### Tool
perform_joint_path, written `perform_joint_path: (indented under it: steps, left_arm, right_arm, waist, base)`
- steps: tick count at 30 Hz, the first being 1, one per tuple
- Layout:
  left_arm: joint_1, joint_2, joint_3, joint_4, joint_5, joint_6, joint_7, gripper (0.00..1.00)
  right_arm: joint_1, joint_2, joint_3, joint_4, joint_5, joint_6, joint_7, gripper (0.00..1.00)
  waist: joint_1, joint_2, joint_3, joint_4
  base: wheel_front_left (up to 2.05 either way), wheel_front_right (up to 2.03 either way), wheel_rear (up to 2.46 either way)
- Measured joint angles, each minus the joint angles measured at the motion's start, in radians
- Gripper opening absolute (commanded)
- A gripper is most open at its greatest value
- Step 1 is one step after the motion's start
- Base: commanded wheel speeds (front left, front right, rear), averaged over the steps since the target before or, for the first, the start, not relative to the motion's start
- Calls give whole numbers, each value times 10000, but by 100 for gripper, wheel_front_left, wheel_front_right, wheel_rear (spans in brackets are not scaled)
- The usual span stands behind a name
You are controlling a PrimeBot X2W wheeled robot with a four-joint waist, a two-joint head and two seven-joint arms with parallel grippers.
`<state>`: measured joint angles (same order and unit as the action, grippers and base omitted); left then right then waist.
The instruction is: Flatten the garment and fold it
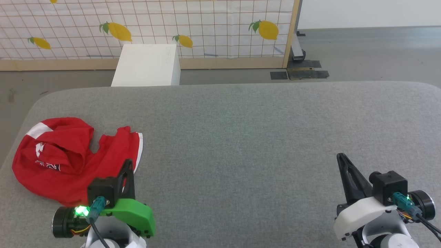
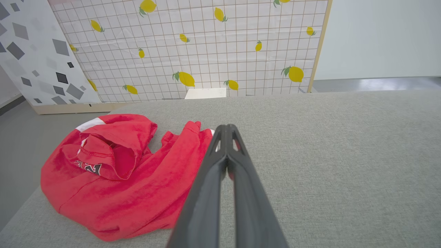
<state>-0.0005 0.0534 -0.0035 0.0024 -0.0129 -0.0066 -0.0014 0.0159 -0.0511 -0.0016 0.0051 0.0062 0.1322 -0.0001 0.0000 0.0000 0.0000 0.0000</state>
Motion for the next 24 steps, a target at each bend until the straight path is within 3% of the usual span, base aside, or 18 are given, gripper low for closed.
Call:
perform_joint_path:
  steps: [23, 24]
  left_arm:
    - [0, 0, 0, 0, 0, 0, 0, 0]
    - [0, 0, 2, 0, 0, 0, 0, 100]
  right_arm:
    - [0, 0, 0, 0, 0, 0, 0, 0]
    - [0, 0, 2, 0, 0, 0, 0, 100]
  waist:
    - [0, 0, 0, 0]
    - [0, 0, 0, 0]
  base:
    - [0, 0, 0]
    - [0, 0, 0]
